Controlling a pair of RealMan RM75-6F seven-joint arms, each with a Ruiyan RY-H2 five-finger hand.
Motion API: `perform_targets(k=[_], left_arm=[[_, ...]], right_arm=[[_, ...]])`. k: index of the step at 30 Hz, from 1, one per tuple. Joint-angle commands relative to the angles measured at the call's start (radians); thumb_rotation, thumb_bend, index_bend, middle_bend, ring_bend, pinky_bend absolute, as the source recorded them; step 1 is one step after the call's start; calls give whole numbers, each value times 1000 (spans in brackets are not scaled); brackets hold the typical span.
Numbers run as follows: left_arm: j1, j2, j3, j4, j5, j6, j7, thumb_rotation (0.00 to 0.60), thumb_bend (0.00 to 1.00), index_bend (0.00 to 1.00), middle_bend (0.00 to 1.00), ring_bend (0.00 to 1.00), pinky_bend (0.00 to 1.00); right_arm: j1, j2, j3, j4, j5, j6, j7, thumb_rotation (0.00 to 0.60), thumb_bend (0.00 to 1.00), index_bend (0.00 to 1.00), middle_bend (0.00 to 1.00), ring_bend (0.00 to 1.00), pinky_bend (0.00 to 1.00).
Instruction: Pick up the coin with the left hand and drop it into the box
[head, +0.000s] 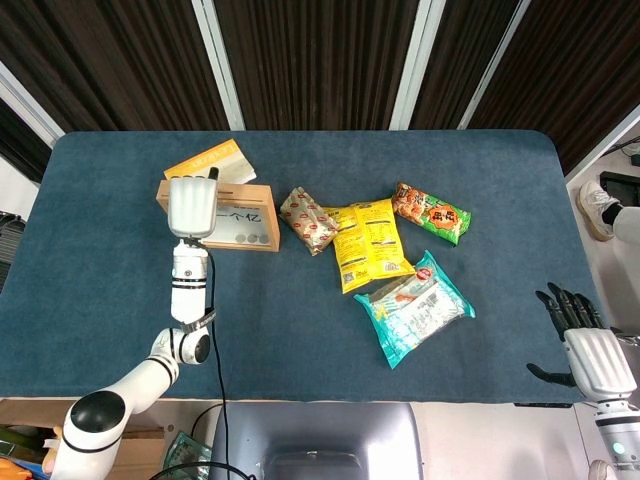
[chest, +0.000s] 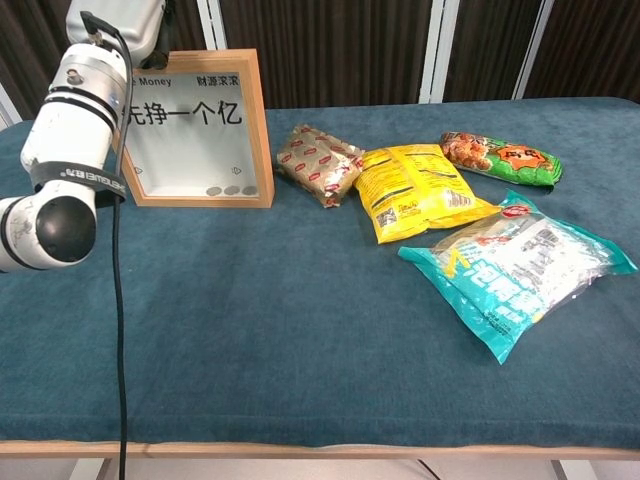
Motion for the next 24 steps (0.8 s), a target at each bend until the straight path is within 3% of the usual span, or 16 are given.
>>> perform_targets(k=[1, 7, 11, 14, 18, 20, 22, 24], left_arm=[[-2, -2, 1, 5, 1, -2, -3, 600, 511, 582, 1000, 1000, 1000], [3, -1, 5, -1, 7, 11, -10, 600, 509, 510, 1000, 1000, 1000], [10, 22, 12, -44, 25, 41, -25, 600, 459, 353, 1000, 1000, 1000], [38, 70, 25, -145, 58, 113, -40, 600, 446, 259, 1000, 1000, 1000], [125, 199, 66, -416, 119, 220, -20, 600, 424, 196, 1000, 1000, 1000], [196, 302, 97, -631, 140, 257, 10, 600, 414, 172, 1000, 1000, 1000], [277, 423, 148, -860, 160, 276, 32, 600, 408, 142, 1000, 995, 1000], [354, 533, 215, -1046, 183, 282, 30, 600, 409, 113, 963, 925, 990]], right_arm=[[-1, 1, 1, 0, 2, 2, 1, 600, 185, 0, 0, 0, 0], [-1, 1, 1, 0, 2, 1, 0, 600, 184, 0, 0, 0, 0], [0, 0, 1, 1, 3, 1, -2, 600, 185, 0, 0, 0, 0], [1, -2, 0, 0, 3, -2, -6, 600, 184, 0, 0, 0, 0], [1, -4, -2, -2, -2, -2, -15, 600, 184, 0, 0, 0, 0], [0, -6, -4, -5, -5, 0, -21, 600, 184, 0, 0, 0, 0], [-1, -9, -7, -8, -9, 1, -29, 600, 184, 0, 0, 0, 0], [-1, -11, -10, -10, -15, 1, -35, 600, 185, 0, 0, 0, 0]])
